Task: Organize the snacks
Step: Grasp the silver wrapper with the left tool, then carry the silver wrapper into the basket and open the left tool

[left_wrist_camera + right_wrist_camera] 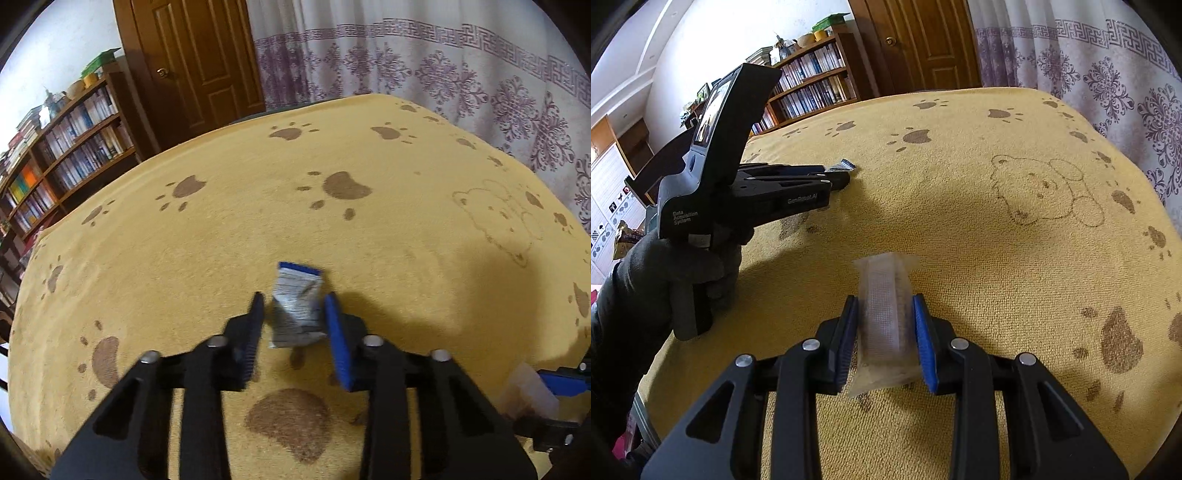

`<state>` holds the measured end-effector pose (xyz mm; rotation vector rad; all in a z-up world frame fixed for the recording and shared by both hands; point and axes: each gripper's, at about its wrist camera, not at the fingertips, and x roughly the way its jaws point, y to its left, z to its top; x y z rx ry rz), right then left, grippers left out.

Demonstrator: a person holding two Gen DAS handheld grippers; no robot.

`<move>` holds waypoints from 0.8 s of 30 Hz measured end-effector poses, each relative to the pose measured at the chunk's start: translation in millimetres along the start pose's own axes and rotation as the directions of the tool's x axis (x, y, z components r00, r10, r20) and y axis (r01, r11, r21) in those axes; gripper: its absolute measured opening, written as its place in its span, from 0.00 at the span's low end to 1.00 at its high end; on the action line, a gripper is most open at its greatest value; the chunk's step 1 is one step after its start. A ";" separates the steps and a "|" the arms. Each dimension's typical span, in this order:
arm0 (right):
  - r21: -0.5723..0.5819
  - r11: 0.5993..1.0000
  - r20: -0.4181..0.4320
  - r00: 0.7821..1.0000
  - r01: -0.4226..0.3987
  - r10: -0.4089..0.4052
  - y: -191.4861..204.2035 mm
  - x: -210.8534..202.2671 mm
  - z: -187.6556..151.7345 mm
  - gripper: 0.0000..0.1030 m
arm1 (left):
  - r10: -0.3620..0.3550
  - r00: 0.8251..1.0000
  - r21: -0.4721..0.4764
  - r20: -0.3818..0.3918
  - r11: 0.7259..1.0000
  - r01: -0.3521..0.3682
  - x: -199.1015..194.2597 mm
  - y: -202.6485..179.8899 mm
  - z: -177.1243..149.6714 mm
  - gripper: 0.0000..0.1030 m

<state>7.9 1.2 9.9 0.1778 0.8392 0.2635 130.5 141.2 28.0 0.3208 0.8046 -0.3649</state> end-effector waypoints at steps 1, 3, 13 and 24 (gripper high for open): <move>0.001 1.000 0.000 1.000 -0.001 0.001 -0.3 0.0 0.2 0.30 | 0.000 1.000 -0.002 0.001 1.000 0.000 -0.7 -0.1 -0.7 0.26; 0.002 1.000 0.000 1.000 -0.004 0.004 -0.8 -0.2 0.4 0.30 | -0.010 1.000 -0.017 0.004 1.000 0.010 -2.8 1.5 -2.4 0.26; 0.012 1.000 0.002 1.000 -0.014 0.014 -3.2 -0.5 0.6 0.30 | 0.020 0.999 -0.078 0.038 0.997 -0.017 -24.2 11.1 -15.2 0.25; 0.015 1.000 0.004 1.000 -0.012 0.012 -4.8 -0.6 1.4 0.30 | 0.120 0.987 -0.109 0.104 0.988 -0.108 -74.4 14.9 -28.9 0.25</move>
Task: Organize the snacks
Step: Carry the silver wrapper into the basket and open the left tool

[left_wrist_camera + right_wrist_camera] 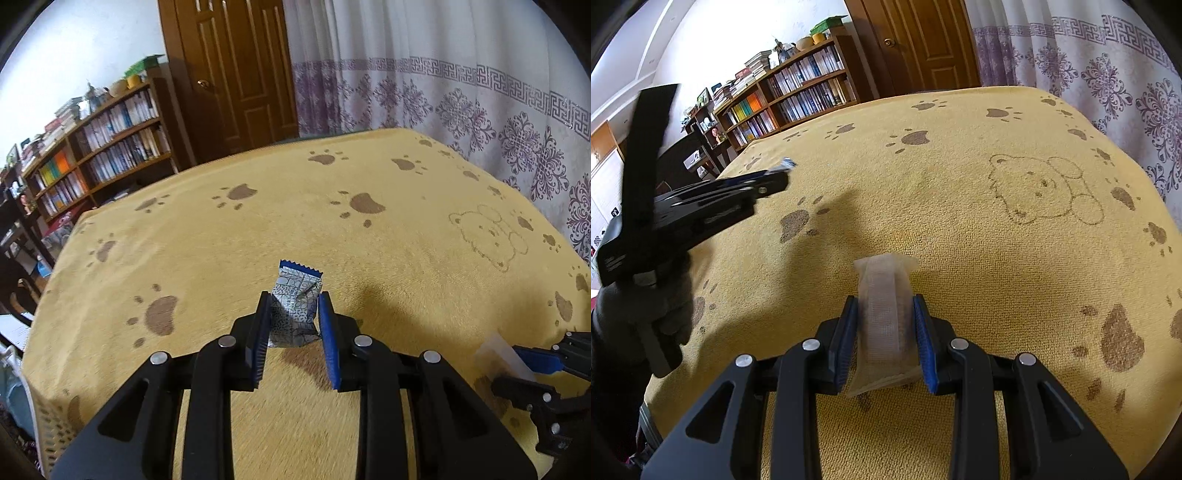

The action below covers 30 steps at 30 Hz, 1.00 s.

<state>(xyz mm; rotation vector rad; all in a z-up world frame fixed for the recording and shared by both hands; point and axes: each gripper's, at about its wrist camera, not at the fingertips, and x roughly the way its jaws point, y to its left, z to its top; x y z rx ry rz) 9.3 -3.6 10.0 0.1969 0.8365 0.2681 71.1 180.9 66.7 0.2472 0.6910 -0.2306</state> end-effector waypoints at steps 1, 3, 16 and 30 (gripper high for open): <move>0.000 1.000 0.001 1.000 0.002 -0.002 0.0 -0.3 0.0 0.30 | 0.007 1.000 -0.002 0.006 1.000 -0.007 -4.4 1.3 -0.7 0.25; 0.001 1.000 0.003 1.000 0.006 -0.006 -0.2 -0.7 0.1 0.30 | 0.021 1.000 -0.005 0.019 1.000 -0.021 -14.8 4.2 -2.7 0.26; 0.038 0.999 0.001 1.000 0.006 -0.006 1.7 -5.0 -2.7 0.30 | 0.063 0.996 -0.042 0.056 0.997 -0.061 -62.7 21.8 -22.8 0.25; -0.007 0.998 0.025 0.997 -0.066 0.066 38.2 -24.3 -5.3 0.30 | 0.080 0.994 -0.069 0.068 0.995 -0.075 -89.5 37.5 -40.8 0.26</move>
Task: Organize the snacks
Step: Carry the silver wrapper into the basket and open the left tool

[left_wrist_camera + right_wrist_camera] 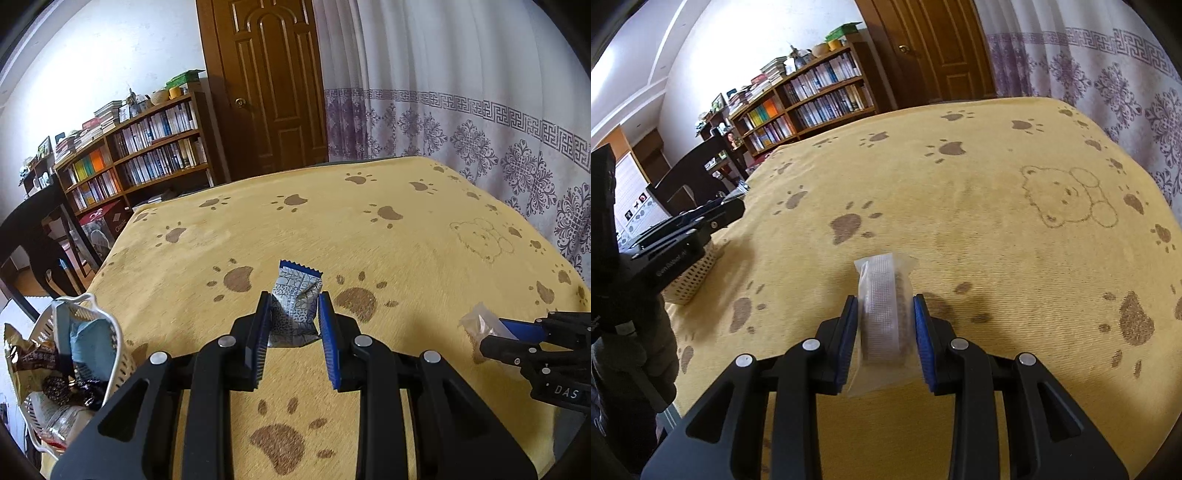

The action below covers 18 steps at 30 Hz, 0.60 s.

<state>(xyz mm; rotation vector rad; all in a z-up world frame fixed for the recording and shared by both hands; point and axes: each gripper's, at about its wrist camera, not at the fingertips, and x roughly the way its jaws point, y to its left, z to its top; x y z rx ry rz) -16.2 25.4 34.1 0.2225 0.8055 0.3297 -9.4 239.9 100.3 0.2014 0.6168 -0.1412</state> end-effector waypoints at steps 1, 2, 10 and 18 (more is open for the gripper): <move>-0.005 1.000 0.001 1.000 -0.005 0.005 3.2 -0.9 -0.6 0.30 | 0.002 1.000 -0.002 0.000 1.000 -0.002 -1.2 1.3 -1.0 0.26; -0.011 1.000 0.002 1.000 -0.009 0.009 6.5 -2.0 -1.1 0.30 | 0.003 1.000 -0.005 0.000 1.000 -0.003 -2.8 3.0 -2.3 0.26; -0.031 0.999 0.014 0.999 -0.036 0.036 24.7 -11.1 -2.5 0.30 | 0.009 1.000 -0.027 0.004 1.000 -0.009 -13.8 14.1 -12.0 0.26; -0.049 0.997 0.019 0.998 -0.059 0.060 42.0 -17.8 -5.9 0.30 | 0.001 1.000 -0.042 0.010 0.999 -0.001 -29.2 22.7 -24.4 0.26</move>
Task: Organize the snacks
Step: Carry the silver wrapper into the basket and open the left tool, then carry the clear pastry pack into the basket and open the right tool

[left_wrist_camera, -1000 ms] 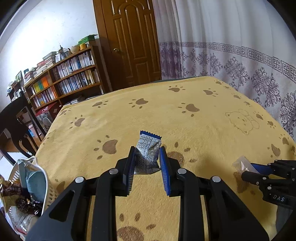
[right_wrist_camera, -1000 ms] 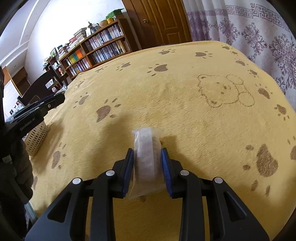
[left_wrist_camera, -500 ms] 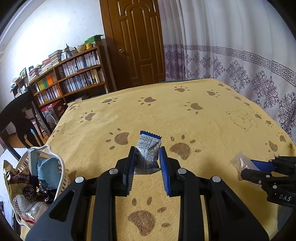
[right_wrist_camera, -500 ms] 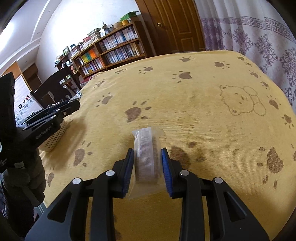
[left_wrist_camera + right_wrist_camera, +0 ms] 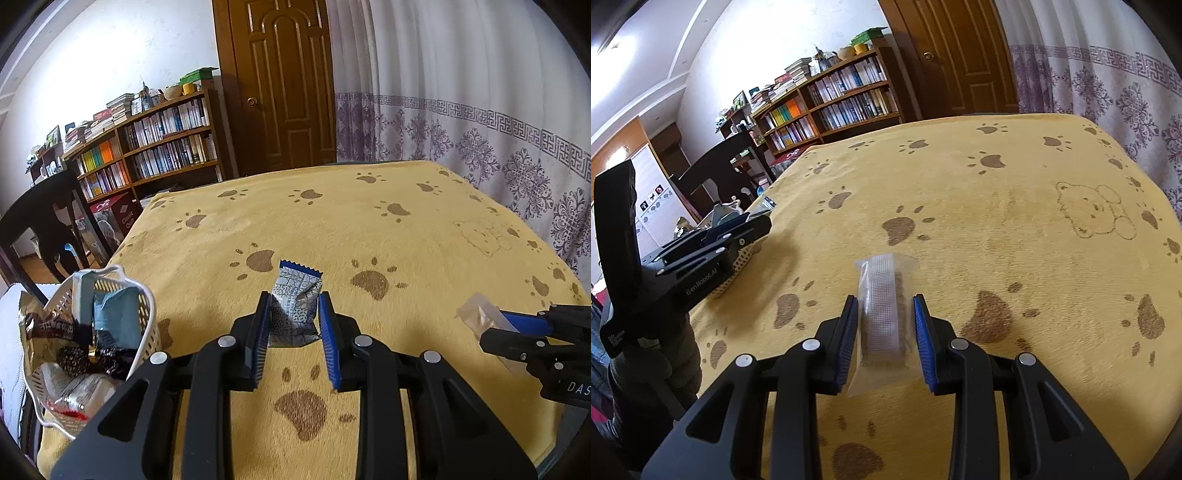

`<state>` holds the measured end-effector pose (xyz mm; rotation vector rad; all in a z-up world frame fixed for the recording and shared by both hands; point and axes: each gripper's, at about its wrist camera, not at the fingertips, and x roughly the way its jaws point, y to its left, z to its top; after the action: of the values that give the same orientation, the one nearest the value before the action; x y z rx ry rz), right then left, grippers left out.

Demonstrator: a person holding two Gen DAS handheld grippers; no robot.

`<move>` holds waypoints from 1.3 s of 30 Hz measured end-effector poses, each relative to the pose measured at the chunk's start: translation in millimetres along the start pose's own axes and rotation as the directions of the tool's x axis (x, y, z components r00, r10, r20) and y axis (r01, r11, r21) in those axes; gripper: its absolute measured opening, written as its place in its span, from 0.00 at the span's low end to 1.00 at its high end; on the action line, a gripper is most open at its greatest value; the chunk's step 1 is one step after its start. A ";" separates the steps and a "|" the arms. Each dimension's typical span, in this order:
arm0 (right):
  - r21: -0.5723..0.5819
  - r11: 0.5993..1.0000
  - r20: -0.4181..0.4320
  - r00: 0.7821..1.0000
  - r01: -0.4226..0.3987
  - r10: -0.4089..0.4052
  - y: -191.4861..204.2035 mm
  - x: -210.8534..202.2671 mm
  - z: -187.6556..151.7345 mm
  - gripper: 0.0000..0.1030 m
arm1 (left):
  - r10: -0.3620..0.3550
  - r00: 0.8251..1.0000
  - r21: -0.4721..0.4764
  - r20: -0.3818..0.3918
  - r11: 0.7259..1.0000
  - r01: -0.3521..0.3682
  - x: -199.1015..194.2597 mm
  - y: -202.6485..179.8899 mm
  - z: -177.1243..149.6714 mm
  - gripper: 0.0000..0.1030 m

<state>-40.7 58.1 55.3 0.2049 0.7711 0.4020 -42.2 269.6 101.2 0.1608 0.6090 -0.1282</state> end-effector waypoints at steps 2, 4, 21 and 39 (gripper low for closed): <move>-0.005 1.000 -0.001 1.000 -0.004 0.004 3.0 -0.6 -0.5 0.30 | -0.001 1.000 -0.002 0.002 1.000 0.001 -3.3 2.3 -2.8 0.26; -0.007 1.000 -0.004 1.000 -0.008 0.008 5.7 -0.2 -1.7 0.30 | 0.000 1.000 -0.008 0.005 1.000 0.000 -6.7 6.0 -5.0 0.26; -0.011 1.000 -0.031 0.999 -0.008 0.008 10.4 9.9 -7.3 0.30 | 0.178 0.984 -0.202 0.015 0.964 -0.171 -29.3 120.7 -10.2 0.25; -0.013 1.000 -0.032 0.999 -0.012 0.011 12.2 12.1 -9.0 0.30 | 0.258 0.966 -0.321 0.006 0.915 -0.243 -42.0 178.0 -9.1 0.44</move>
<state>-42.6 74.6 45.3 0.1915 0.7987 0.4217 -51.8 448.7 138.1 -0.0787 0.5475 0.2154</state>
